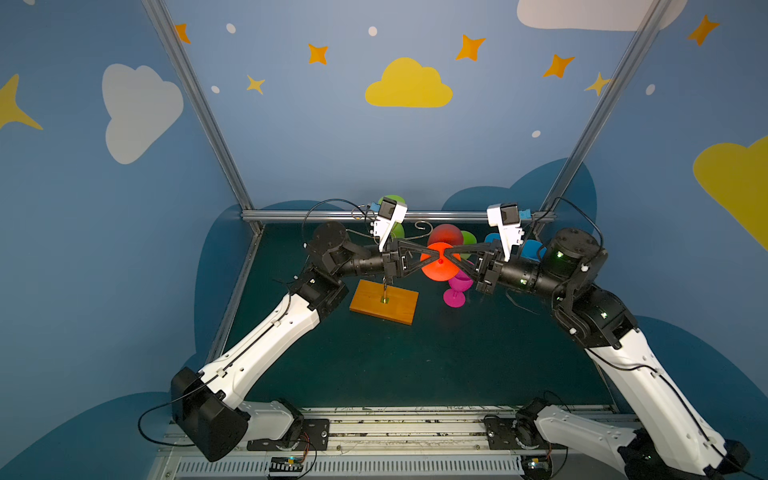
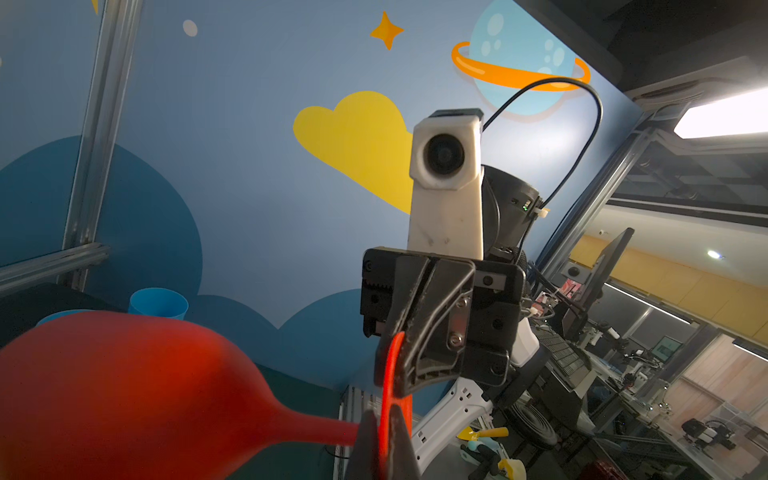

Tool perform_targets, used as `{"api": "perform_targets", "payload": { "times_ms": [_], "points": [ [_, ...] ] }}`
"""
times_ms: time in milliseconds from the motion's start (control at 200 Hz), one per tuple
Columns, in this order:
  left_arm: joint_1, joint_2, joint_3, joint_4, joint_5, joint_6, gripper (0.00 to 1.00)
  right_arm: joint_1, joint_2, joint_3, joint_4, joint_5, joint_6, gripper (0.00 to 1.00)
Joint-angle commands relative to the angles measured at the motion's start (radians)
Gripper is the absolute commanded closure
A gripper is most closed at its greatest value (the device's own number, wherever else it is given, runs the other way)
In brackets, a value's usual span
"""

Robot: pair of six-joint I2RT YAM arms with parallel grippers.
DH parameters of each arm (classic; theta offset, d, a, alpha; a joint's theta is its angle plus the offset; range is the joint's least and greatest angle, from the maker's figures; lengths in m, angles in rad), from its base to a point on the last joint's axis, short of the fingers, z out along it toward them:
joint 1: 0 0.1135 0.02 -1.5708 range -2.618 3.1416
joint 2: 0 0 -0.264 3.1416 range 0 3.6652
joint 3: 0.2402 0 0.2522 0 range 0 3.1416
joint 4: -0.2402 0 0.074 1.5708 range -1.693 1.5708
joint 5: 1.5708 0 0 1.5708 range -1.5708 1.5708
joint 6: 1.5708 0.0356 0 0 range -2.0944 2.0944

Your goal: Take the wine glass off the wine glass rack

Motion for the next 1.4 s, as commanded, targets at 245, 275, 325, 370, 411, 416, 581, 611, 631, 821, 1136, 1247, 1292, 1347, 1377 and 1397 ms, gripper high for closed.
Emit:
{"api": "perform_targets", "payload": {
  "times_ms": [245, 275, 325, 370, 411, 416, 581, 611, 631, 821, 1136, 1247, 1292, 1347, 1377, 1397],
  "points": [
    [0.01, -0.117, -0.037, 0.052, -0.054, -0.033, 0.97, 0.0, -0.095, -0.017, -0.04, 0.192, -0.067, 0.43],
    [0.013, -0.122, -0.039, 0.062, -0.055, -0.049, 0.97, -0.001, -0.115, -0.029, -0.043, 0.213, -0.08, 0.38],
    [0.02, -0.129, -0.041, 0.083, -0.052, -0.076, 0.97, -0.001, -0.147, -0.054, -0.037, 0.255, -0.107, 0.31],
    [0.024, -0.132, -0.043, 0.102, -0.051, -0.102, 0.97, -0.001, -0.18, -0.09, -0.013, 0.282, -0.14, 0.26],
    [0.027, -0.131, -0.043, 0.115, -0.05, -0.126, 0.97, -0.001, -0.207, -0.124, 0.006, 0.311, -0.174, 0.23],
    [0.028, -0.132, -0.043, 0.116, -0.05, -0.128, 0.97, -0.001, -0.209, -0.128, 0.01, 0.314, -0.178, 0.22],
    [0.046, -0.119, -0.039, 0.152, -0.038, -0.235, 0.97, -0.001, -0.281, -0.267, 0.119, 0.368, -0.335, 0.18],
    [0.048, -0.117, -0.039, 0.156, -0.036, -0.253, 0.97, -0.001, -0.289, -0.291, 0.147, 0.368, -0.365, 0.17],
    [0.05, -0.116, -0.038, 0.159, -0.036, -0.264, 0.97, -0.001, -0.293, -0.305, 0.167, 0.366, -0.384, 0.17],
    [0.063, -0.103, -0.033, 0.158, -0.034, -0.35, 0.97, 0.0, -0.286, -0.372, 0.3, 0.304, -0.524, 0.15],
    [0.067, -0.085, -0.029, 0.161, -0.044, -0.43, 0.97, 0.01, -0.166, -0.329, 0.398, 0.184, -0.58, 0.13],
    [0.068, -0.078, -0.02, 0.163, -0.039, -0.448, 0.97, 0.014, -0.12, -0.308, 0.411, 0.193, -0.598, 0.13],
    [0.069, -0.077, -0.017, 0.165, -0.038, -0.455, 0.97, 0.014, -0.103, -0.305, 0.42, 0.193, -0.607, 0.12],
    [0.069, -0.076, -0.014, 0.167, -0.034, -0.462, 0.97, 0.016, -0.08, -0.294, 0.421, 0.18, -0.61, 0.12],
    [0.068, -0.076, -0.012, 0.168, -0.034, -0.467, 0.97, 0.015, -0.067, -0.288, 0.421, 0.174, -0.61, 0.12],
    [0.068, -0.074, -0.012, 0.169, -0.032, -0.47, 0.97, 0.016, -0.058, -0.285, 0.421, 0.172, -0.61, 0.12]
  ]
}}
